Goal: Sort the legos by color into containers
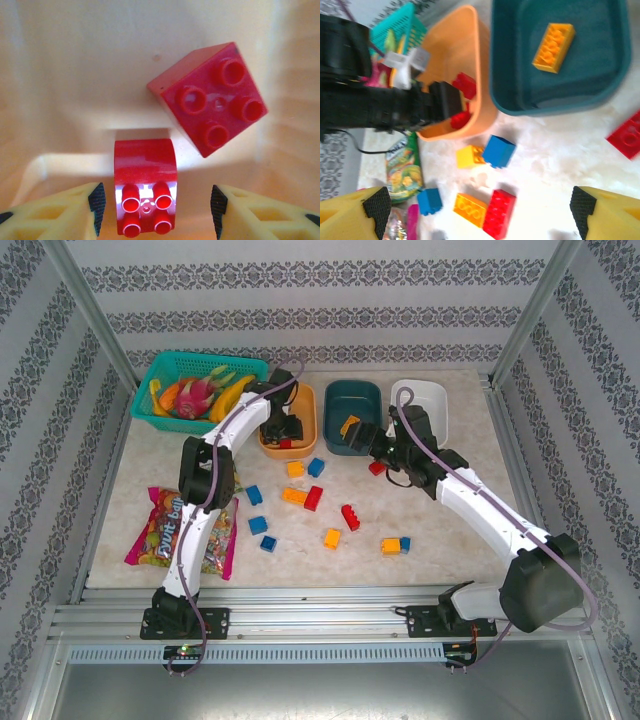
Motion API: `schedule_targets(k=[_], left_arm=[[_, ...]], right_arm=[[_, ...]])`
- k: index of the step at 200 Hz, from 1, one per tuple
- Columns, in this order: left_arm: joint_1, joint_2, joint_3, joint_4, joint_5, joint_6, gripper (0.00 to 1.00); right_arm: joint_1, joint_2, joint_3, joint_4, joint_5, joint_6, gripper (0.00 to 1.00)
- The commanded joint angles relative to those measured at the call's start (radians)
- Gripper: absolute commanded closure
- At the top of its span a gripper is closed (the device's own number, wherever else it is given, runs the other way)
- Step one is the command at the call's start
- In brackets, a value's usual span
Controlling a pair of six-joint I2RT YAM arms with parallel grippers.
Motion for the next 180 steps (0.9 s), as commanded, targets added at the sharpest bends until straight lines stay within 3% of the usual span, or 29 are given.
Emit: schedule_targets(k=[1, 42, 57, 98, 134, 180], left_arm=[[0.013, -0.045, 0.034, -0.028, 0.022, -0.011, 0.38], [-0.001, -0.210, -0.012, 0.064, 0.074, -0.064, 0.36], [-0.023, -0.314, -0.114, 0.158, 0.120, -0.073, 0.34], [-0.123, -0.659, -0.576, 0.460, 0.292, -0.096, 0.28], [-0.218, -0.920, -0.957, 0.614, 0.328, -0.169, 0.26], [-0.258, -1.065, -1.121, 0.603, 0.300, -0.209, 0.27]], right_arm=[[-0.006, -0.043, 0.047, -0.192, 0.093, -0.016, 0.07], [-0.017, -0.089, 0.092, -0.580, 0.247, 0.074, 0.13], [-0.043, -0.083, 0.065, -0.679, 0.226, 0.130, 0.14], [-0.141, -0.066, -0.150, -0.610, 0.067, 0.225, 0.15], [-0.154, 0.037, -0.200, -0.549, -0.025, 0.210, 0.19], [-0.155, 0.110, -0.257, -0.545, -0.048, 0.197, 0.35]])
